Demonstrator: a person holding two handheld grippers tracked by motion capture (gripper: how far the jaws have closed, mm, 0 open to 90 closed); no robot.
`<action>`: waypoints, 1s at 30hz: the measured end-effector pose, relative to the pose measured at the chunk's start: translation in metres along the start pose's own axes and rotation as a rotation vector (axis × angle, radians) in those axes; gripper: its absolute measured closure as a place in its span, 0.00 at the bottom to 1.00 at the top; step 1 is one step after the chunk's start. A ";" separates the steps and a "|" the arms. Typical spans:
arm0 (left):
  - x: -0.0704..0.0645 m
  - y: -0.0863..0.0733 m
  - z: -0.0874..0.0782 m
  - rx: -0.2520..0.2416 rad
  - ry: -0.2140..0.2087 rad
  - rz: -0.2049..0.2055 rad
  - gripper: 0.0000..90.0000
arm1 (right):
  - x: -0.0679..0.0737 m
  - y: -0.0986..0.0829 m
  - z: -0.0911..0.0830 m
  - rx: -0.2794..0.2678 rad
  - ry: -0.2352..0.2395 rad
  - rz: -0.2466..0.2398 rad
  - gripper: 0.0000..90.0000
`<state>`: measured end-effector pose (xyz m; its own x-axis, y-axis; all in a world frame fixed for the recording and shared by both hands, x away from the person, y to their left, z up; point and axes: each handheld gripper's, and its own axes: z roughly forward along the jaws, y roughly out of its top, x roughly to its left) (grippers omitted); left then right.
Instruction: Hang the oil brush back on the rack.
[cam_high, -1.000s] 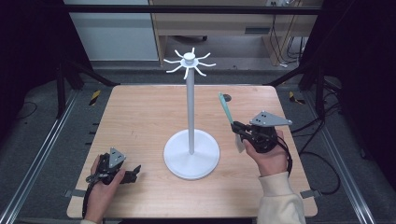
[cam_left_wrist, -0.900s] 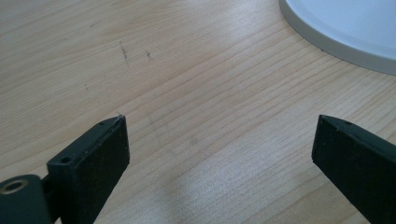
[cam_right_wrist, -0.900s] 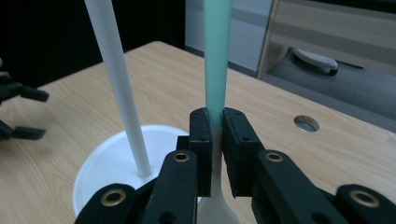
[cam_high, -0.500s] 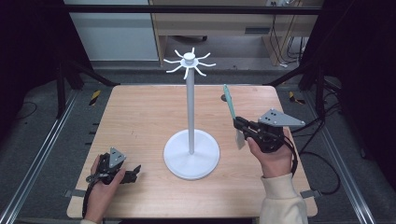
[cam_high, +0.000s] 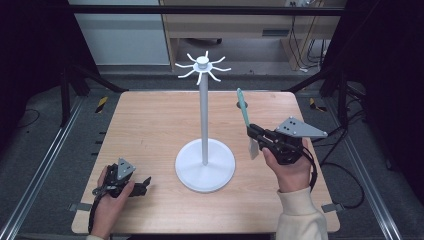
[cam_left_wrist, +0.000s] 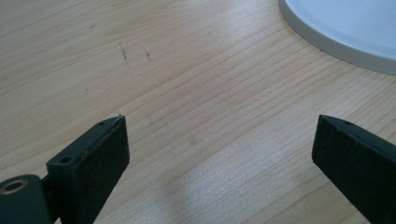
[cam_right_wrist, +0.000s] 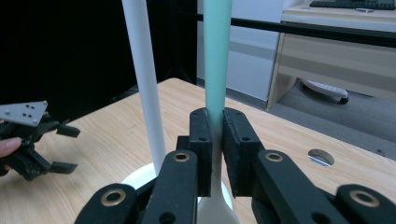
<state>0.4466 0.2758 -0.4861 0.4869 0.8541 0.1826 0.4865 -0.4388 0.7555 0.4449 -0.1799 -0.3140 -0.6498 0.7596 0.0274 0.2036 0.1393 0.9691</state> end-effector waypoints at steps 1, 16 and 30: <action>0.000 0.000 0.000 0.000 0.001 0.002 0.04 | 0.001 0.000 0.000 -0.003 -0.001 0.001 0.92; -0.002 0.000 0.001 0.011 -0.003 0.011 0.04 | 0.020 0.016 -0.009 -0.069 0.027 -0.034 0.92; -0.002 -0.001 0.001 0.018 -0.002 0.014 0.04 | 0.033 0.038 -0.022 -0.133 0.042 -0.080 0.92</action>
<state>0.4460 0.2738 -0.4881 0.4952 0.8474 0.1917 0.4925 -0.4556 0.7416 0.4149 -0.1633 -0.2711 -0.6903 0.7222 -0.0437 0.0533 0.1110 0.9924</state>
